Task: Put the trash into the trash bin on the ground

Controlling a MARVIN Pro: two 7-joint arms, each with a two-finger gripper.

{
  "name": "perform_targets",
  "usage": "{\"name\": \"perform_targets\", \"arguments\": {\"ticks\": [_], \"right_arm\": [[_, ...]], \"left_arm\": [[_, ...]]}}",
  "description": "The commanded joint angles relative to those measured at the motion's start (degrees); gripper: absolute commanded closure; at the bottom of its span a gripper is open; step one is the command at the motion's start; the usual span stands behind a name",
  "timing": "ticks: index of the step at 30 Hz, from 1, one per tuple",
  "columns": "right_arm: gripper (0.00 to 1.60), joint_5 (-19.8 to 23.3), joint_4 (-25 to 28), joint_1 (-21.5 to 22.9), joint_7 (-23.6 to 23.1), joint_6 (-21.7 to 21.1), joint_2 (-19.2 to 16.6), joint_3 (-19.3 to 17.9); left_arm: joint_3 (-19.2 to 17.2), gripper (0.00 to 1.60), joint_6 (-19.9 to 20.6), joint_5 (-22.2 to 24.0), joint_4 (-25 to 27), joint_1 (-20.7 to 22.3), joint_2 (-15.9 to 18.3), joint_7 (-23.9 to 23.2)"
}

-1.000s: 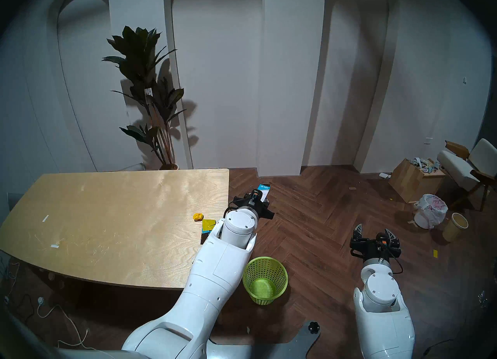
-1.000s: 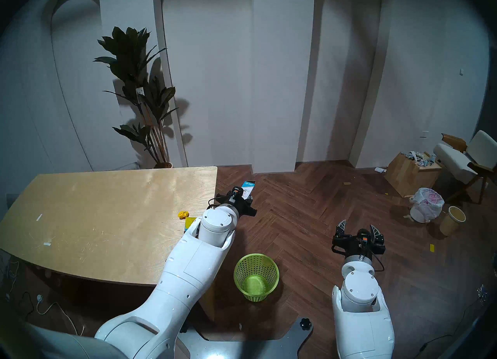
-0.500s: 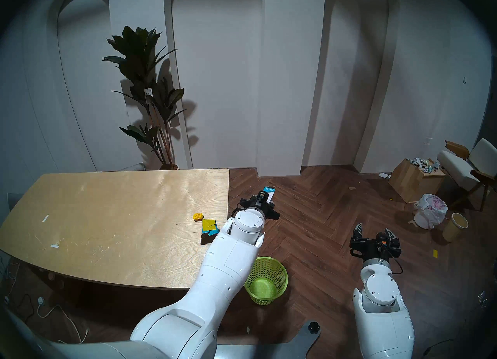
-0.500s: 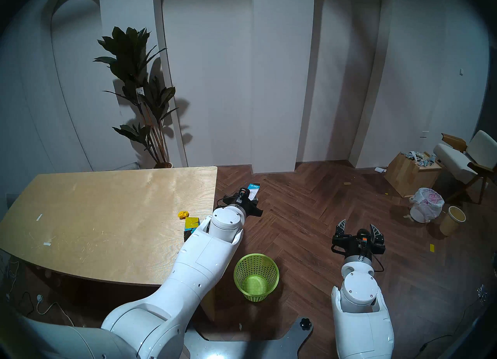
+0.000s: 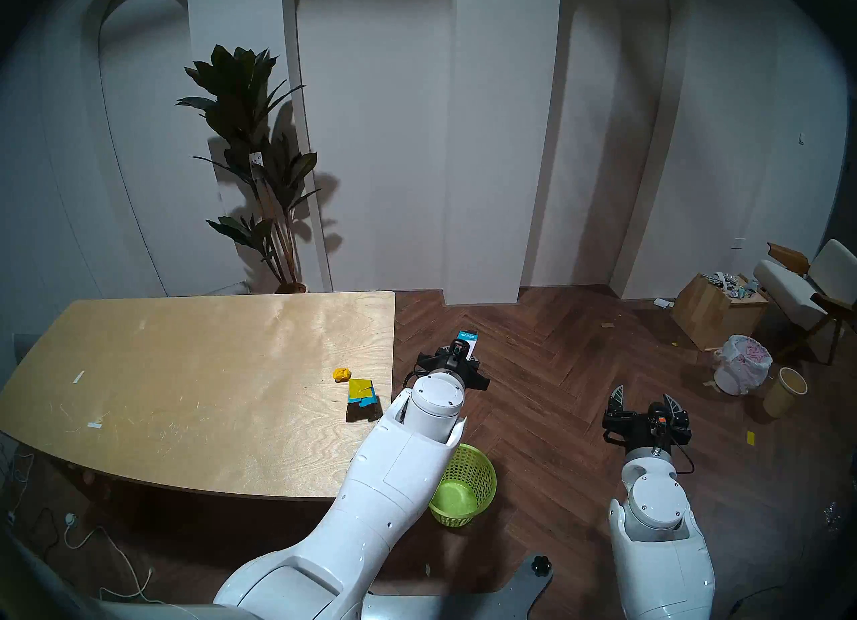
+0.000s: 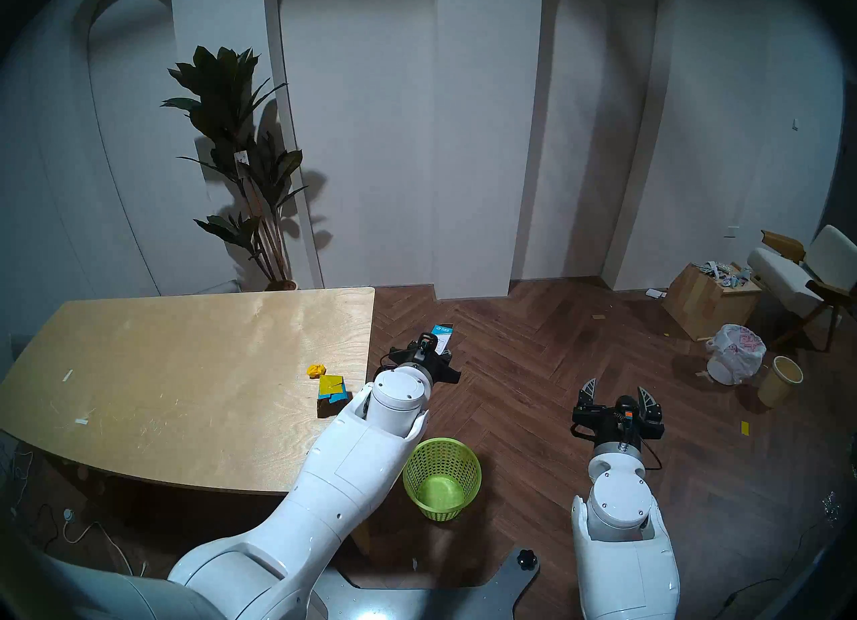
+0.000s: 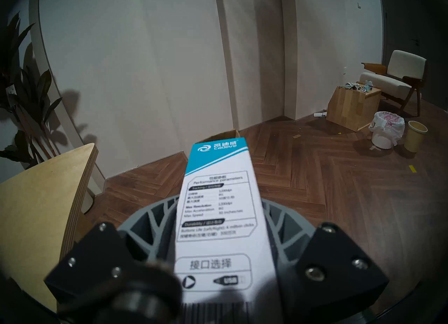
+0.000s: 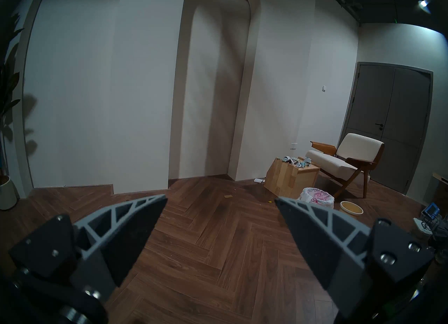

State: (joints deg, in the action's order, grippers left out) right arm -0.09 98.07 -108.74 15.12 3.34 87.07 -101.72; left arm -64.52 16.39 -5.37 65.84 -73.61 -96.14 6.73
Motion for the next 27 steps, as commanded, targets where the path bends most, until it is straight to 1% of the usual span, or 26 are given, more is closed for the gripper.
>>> {"name": "perform_targets", "arguments": {"ticks": [1,2,10,17,23,24,27], "right_arm": [[0.00,0.1,1.2,0.0,-0.1,0.8,0.0,-0.1],[0.00,0.1,1.2,0.0,-0.1,0.8,0.0,-0.1],[0.00,0.1,1.2,0.1,-0.1,0.7,0.0,-0.1],[0.00,0.1,1.2,0.1,-0.1,0.7,0.0,-0.1],[0.00,0.0,1.1,0.1,-0.1,0.7,0.0,-0.1],[0.00,0.0,1.1,0.1,-0.1,0.7,0.0,-0.1],[0.00,0.0,1.1,0.1,-0.1,0.7,0.0,-0.1]], "left_arm": [[0.1,1.60,-2.8,-0.5,1.6,-0.7,0.9,0.9],[0.2,1.60,-3.0,-0.6,1.3,-0.6,0.9,1.1],[1.1,1.60,-9.1,-1.4,-4.1,1.9,0.2,2.7],[1.3,1.60,-10.4,-1.4,-8.4,4.2,-1.2,2.9],[1.4,1.60,-12.5,-1.5,-12.2,5.9,-2.0,3.6],[1.4,1.60,-12.5,-1.5,-12.2,5.9,-2.0,3.6],[1.5,1.60,-13.7,-1.7,-14.8,7.1,-2.6,4.3]]}}
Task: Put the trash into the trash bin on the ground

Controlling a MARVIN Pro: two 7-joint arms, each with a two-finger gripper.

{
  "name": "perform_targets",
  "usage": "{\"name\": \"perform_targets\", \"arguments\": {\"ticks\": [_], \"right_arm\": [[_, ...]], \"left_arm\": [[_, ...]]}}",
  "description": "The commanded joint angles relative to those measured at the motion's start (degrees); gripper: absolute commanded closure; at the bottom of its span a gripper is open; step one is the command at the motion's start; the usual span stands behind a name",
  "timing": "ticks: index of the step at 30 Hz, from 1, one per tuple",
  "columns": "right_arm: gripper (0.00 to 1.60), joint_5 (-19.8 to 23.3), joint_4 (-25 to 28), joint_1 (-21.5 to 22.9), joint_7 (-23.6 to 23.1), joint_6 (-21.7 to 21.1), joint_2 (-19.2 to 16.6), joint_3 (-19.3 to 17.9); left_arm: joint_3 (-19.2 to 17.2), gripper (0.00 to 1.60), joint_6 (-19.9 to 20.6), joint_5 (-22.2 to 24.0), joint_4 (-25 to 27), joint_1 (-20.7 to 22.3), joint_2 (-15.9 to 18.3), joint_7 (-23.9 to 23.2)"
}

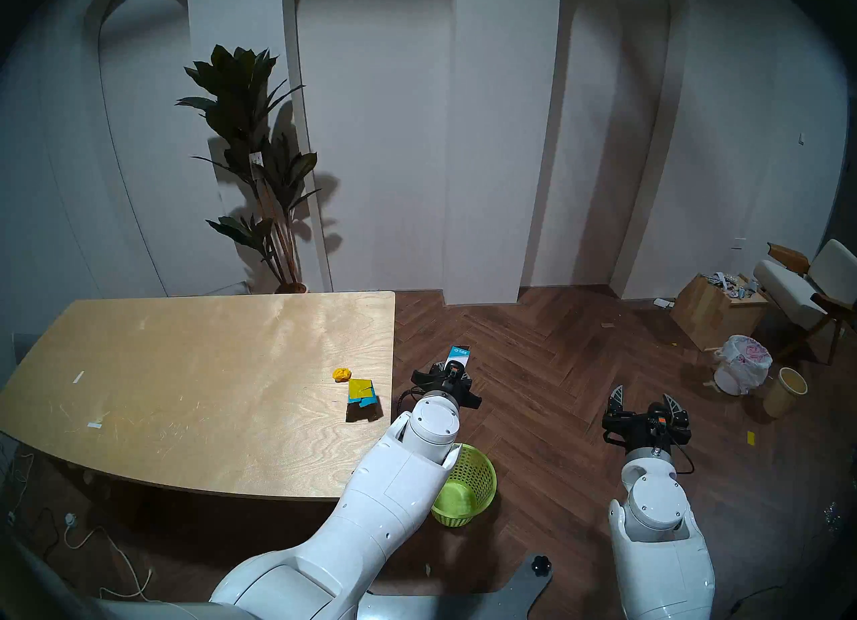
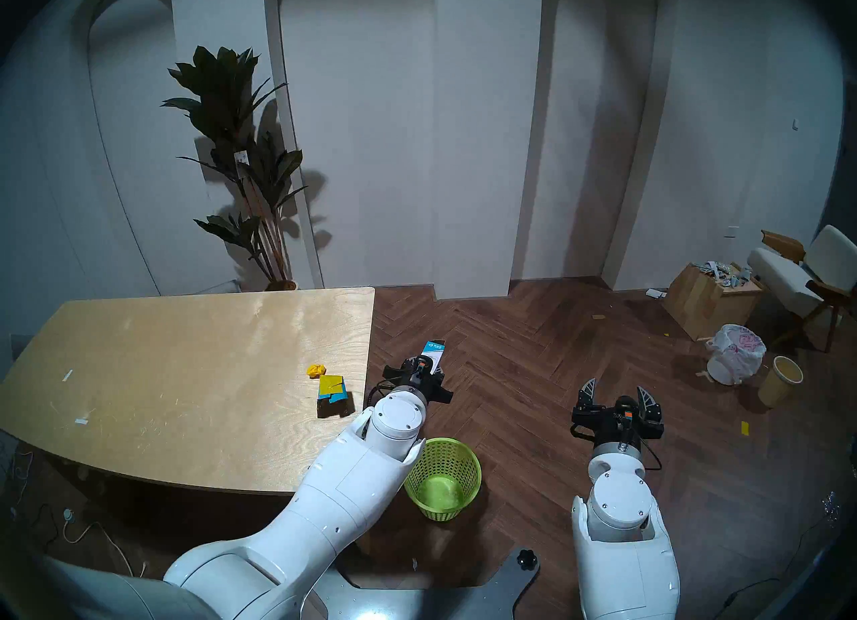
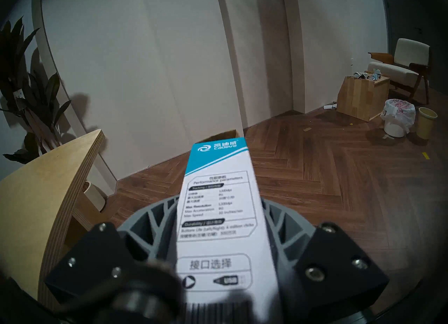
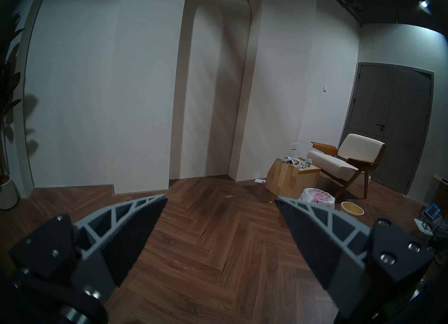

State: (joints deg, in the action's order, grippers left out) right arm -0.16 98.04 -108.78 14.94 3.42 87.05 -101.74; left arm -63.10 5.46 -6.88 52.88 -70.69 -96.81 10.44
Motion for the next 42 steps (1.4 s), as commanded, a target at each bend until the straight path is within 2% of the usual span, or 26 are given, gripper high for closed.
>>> {"name": "perform_targets", "arguments": {"ticks": [1,13,23,24,25,27,28,32,33,38,42], "right_arm": [[0.00,0.1,1.2,0.1,0.1,0.6,0.0,-0.1],[0.00,0.1,1.2,0.1,0.1,0.6,0.0,-0.2],[0.00,0.1,1.2,0.1,0.0,0.6,0.1,-0.2],[0.00,0.1,1.2,0.1,0.0,0.6,0.1,-0.2],[0.00,0.1,1.2,0.1,0.0,0.7,0.1,-0.2],[0.00,0.1,1.2,0.1,0.0,0.7,0.1,-0.2],[0.00,0.1,1.2,0.1,0.0,0.7,0.1,-0.2],[0.00,0.1,1.2,0.1,0.0,0.7,0.1,-0.2],[0.00,0.1,1.2,0.1,0.0,0.7,0.1,-0.2],[0.00,0.1,1.3,0.1,0.0,0.7,0.1,-0.2],[0.00,0.1,1.3,0.1,0.0,0.7,0.1,-0.2]], "left_arm": [[0.1,1.60,-2.8,-0.2,-1.9,4.2,-2.0,0.6],[-0.1,1.60,-5.5,-0.1,-7.0,6.6,-3.1,1.3],[-1.2,1.60,-4.6,1.4,-6.5,6.1,-3.4,1.1],[-1.2,1.42,-4.5,1.4,-6.2,5.9,-3.4,1.1],[-1.4,1.34,-4.2,1.6,-5.9,5.7,-3.4,1.1],[-1.5,1.31,-3.8,2.0,-5.3,5.4,-3.3,0.8],[-1.7,1.10,-3.1,2.5,-4.2,4.7,-3.3,0.5],[-0.9,1.09,-1.2,4.1,-2.4,3.7,-2.8,0.4],[-0.4,0.97,-0.6,5.0,-1.9,3.4,-2.6,0.5],[2.4,0.98,1.6,7.4,0.8,1.7,-1.4,2.1],[3.1,0.97,2.3,7.9,1.6,1.1,-1.0,2.8]]}}
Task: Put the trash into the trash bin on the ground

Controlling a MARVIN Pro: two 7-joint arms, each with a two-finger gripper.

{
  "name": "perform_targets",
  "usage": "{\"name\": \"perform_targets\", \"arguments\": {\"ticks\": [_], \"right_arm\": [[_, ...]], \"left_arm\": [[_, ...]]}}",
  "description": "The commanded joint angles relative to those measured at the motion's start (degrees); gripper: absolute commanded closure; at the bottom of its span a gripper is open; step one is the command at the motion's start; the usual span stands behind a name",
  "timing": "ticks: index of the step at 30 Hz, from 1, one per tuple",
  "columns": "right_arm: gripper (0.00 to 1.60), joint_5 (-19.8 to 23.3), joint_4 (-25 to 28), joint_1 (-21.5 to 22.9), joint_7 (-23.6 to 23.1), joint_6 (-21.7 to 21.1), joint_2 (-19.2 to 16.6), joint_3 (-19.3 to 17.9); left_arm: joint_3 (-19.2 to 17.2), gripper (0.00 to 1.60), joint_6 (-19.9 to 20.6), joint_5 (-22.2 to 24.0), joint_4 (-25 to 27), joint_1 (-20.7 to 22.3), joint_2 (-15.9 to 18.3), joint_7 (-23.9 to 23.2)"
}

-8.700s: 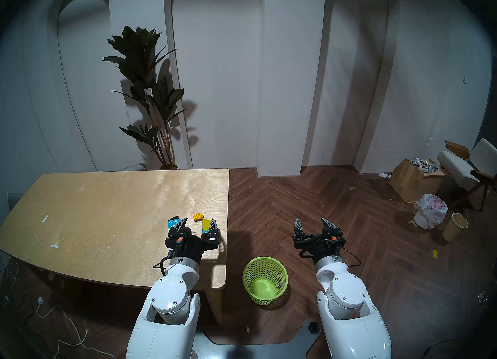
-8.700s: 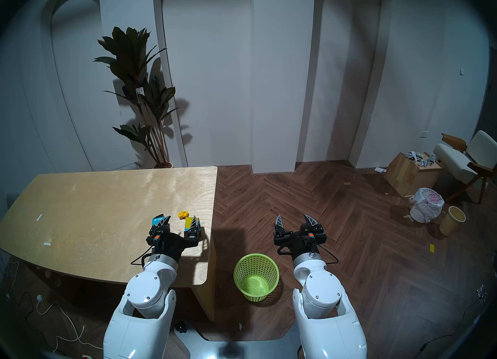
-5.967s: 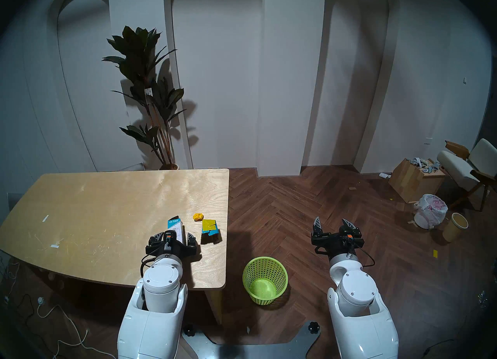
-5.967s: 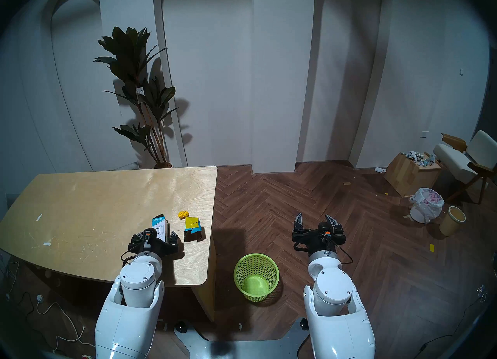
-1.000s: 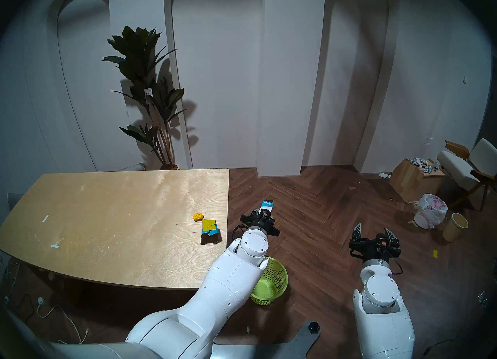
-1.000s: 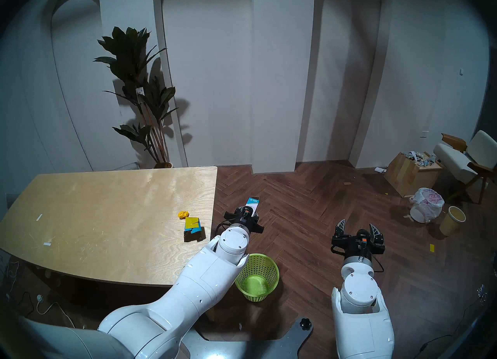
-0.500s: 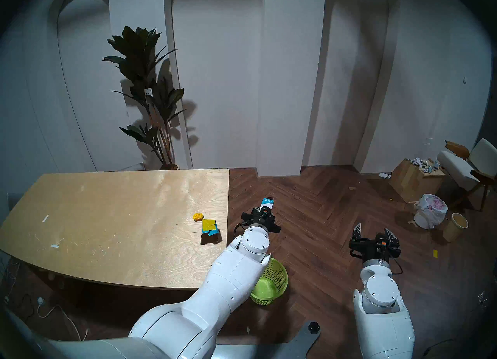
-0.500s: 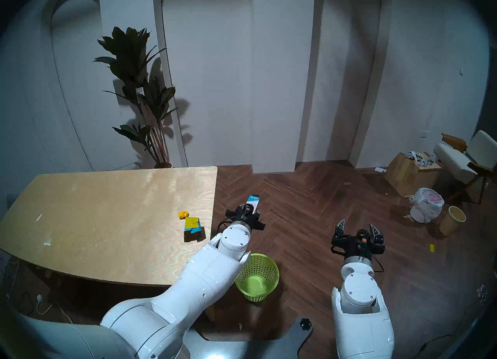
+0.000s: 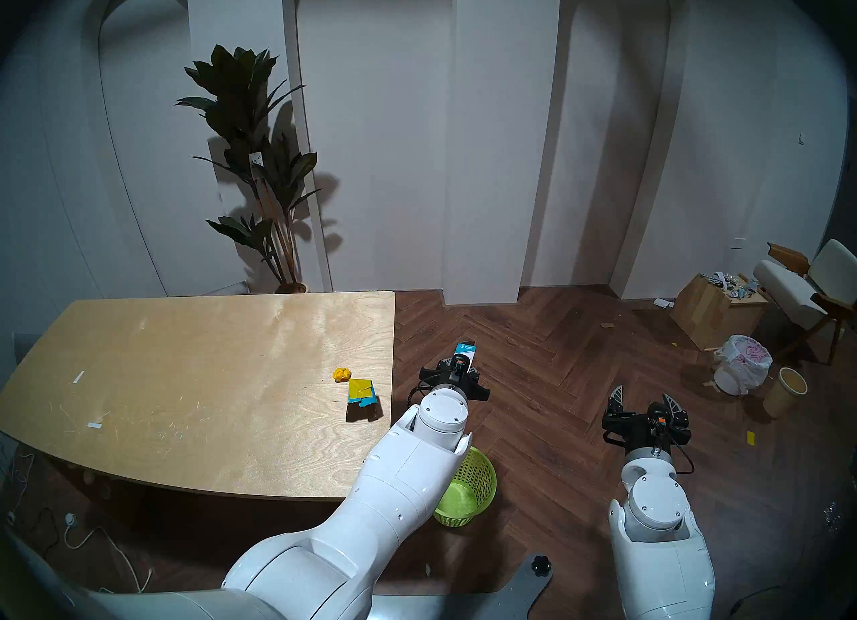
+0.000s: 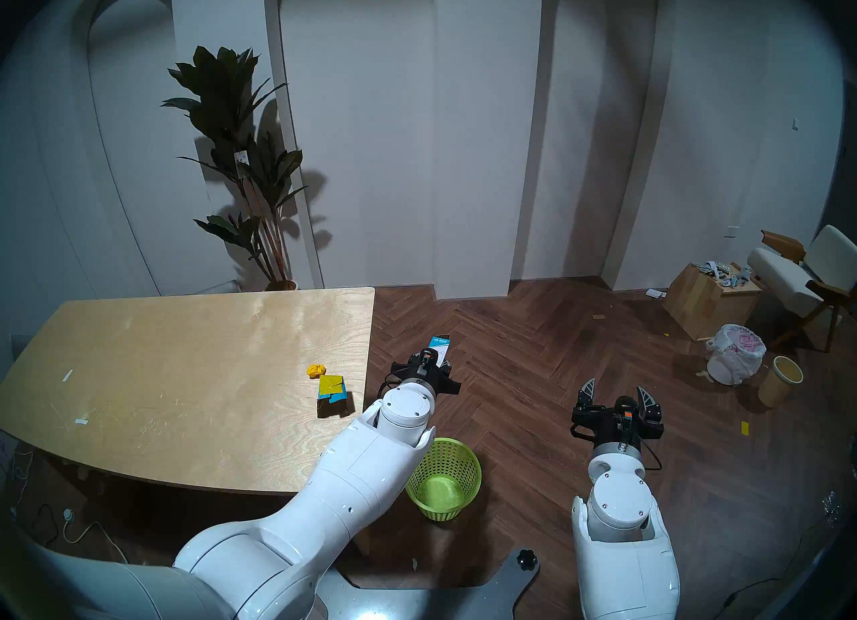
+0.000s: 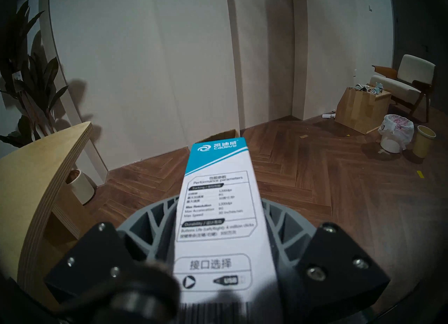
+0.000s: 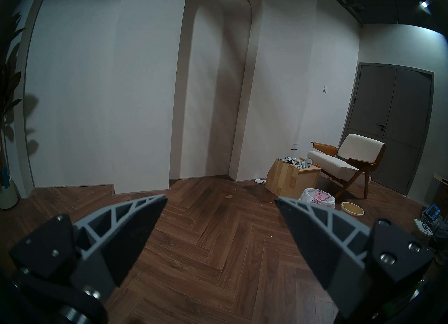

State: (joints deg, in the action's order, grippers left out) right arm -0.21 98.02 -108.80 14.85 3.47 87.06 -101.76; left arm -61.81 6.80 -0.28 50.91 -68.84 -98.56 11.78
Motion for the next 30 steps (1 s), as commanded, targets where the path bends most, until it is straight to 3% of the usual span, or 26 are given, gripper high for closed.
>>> {"name": "perform_targets", "arguments": {"ticks": [1,3,4,5,6,7,9,16,18,19,23,24,25,26,28,30], "right_arm": [[0.00,0.2,1.3,0.1,0.1,0.6,0.1,-0.2],[0.00,0.2,1.3,0.1,0.1,0.6,0.1,-0.2],[0.00,0.1,1.3,0.1,0.1,0.6,0.1,-0.2],[0.00,0.1,1.3,0.1,0.1,0.6,0.1,-0.2],[0.00,0.1,1.3,0.1,0.1,0.6,0.1,-0.2],[0.00,0.1,1.3,0.1,0.1,0.6,0.1,-0.2],[0.00,0.1,1.3,0.1,0.1,0.6,0.1,-0.2],[0.00,0.1,1.2,0.1,0.1,0.6,0.1,-0.2],[0.00,0.1,1.2,0.1,0.1,0.6,0.1,-0.2],[0.00,0.1,1.2,0.1,0.1,0.6,0.1,-0.2],[0.00,0.1,1.2,0.1,0.1,0.6,0.1,-0.2],[0.00,0.1,1.3,0.1,0.1,0.6,0.1,-0.2],[0.00,0.1,1.3,0.1,0.1,0.6,0.1,-0.2],[0.00,0.1,1.3,0.1,0.1,0.6,0.1,-0.2],[0.00,0.1,1.3,0.1,0.1,0.6,0.1,-0.2],[0.00,0.1,1.3,0.1,0.1,0.6,0.1,-0.2]], "left_arm": [[2.0,0.97,1.2,1.5,3.5,-0.8,0.8,1.8],[2.2,0.73,1.1,1.6,3.4,-1.0,0.8,2.0],[2.3,0.50,0.5,1.2,3.0,-1.0,0.8,2.3],[2.1,0.61,0.1,1.5,2.6,-0.9,0.8,2.2],[2.1,0.61,0.1,1.5,2.6,-0.9,0.8,2.2],[1.9,0.83,0.0,1.5,2.2,-0.7,0.7,2.3],[1.9,1.57,-1.3,1.4,0.8,0.1,0.6,2.6],[2.3,1.60,-1.9,1.5,-0.1,1.0,0.3,2.6],[2.3,1.50,-1.8,1.5,-0.3,1.1,0.2,2.7],[2.4,1.19,-1.8,1.5,-0.4,1.1,0.2,2.7],[2.6,1.13,-1.5,1.3,-0.4,1.0,0.2,3.0],[2.6,1.05,-1.6,1.3,-0.4,0.9,0.2,3.0],[2.6,0.73,-1.5,1.3,-0.3,0.8,0.2,3.1],[2.7,0.65,-1.2,1.2,-0.2,0.7,0.2,3.4],[2.7,0.65,-1.2,1.2,-0.1,0.6,0.3,3.4],[2.7,0.00,-0.9,1.3,0.3,0.3,0.4,3.5]]}}
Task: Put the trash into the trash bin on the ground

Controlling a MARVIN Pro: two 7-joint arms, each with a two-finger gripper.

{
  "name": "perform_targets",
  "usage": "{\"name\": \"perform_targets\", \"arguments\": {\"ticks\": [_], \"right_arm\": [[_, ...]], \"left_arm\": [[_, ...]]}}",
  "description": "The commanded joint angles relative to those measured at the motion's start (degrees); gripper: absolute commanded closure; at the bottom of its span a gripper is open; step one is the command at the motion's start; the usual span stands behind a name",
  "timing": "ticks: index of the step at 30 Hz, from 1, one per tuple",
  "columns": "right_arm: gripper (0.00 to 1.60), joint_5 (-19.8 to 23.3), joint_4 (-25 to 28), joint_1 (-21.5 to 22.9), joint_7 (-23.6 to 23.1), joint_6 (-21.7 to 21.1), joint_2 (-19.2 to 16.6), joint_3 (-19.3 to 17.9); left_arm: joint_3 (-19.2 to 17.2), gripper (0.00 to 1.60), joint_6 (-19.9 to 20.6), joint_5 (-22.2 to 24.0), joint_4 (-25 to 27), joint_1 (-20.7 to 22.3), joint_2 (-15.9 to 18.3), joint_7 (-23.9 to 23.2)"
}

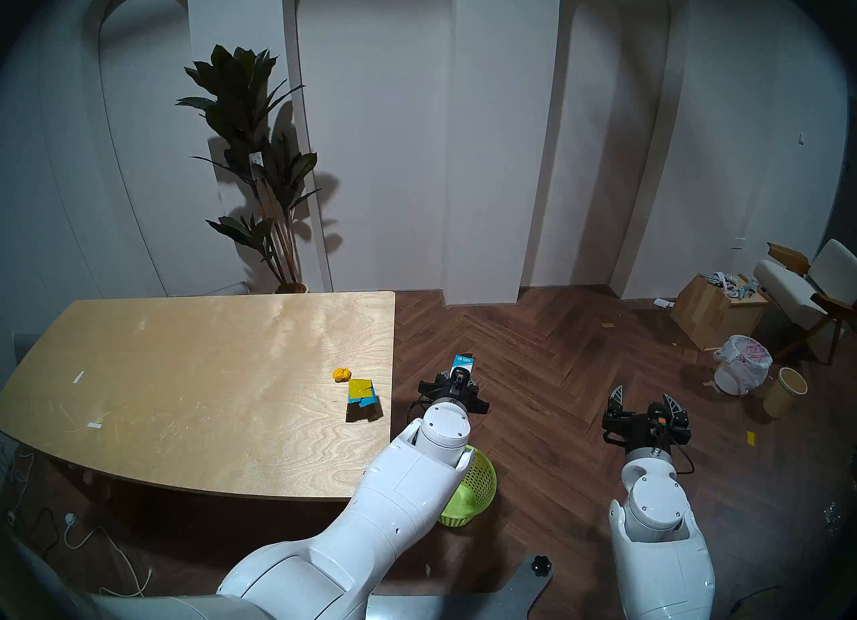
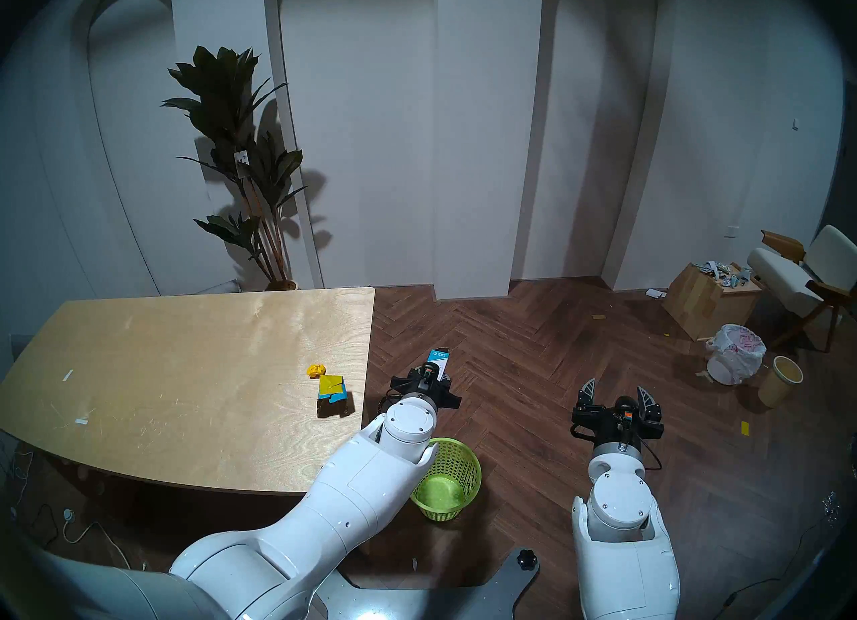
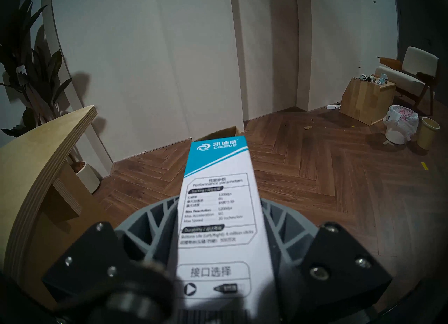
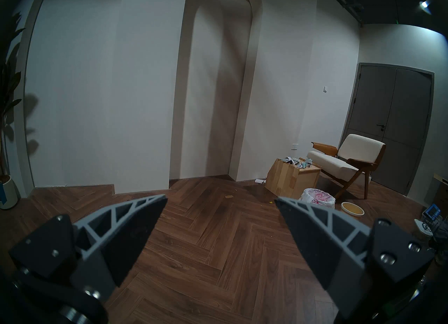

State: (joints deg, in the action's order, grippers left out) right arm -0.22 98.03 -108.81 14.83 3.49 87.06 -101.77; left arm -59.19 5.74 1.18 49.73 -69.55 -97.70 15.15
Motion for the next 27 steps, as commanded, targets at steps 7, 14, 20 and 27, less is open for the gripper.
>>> {"name": "perform_targets", "arguments": {"ticks": [7,14,20,27], "right_arm": [[0.00,0.2,1.3,0.1,0.1,0.6,0.1,-0.2],[0.00,0.2,1.3,0.1,0.1,0.6,0.1,-0.2],[0.00,0.1,1.2,0.2,0.1,0.6,0.1,-0.2],[0.00,0.1,0.9,0.3,0.1,0.4,0.0,-0.1]], "left_arm": [[-0.1,0.00,1.1,0.4,2.3,0.4,-0.4,0.2],[0.8,0.00,1.4,1.0,4.4,-0.5,0.2,0.4],[1.1,0.00,0.1,0.5,8.8,-1.8,1.3,1.1],[1.8,0.00,-3.3,-1.3,15.0,-1.5,2.4,3.4]]}}
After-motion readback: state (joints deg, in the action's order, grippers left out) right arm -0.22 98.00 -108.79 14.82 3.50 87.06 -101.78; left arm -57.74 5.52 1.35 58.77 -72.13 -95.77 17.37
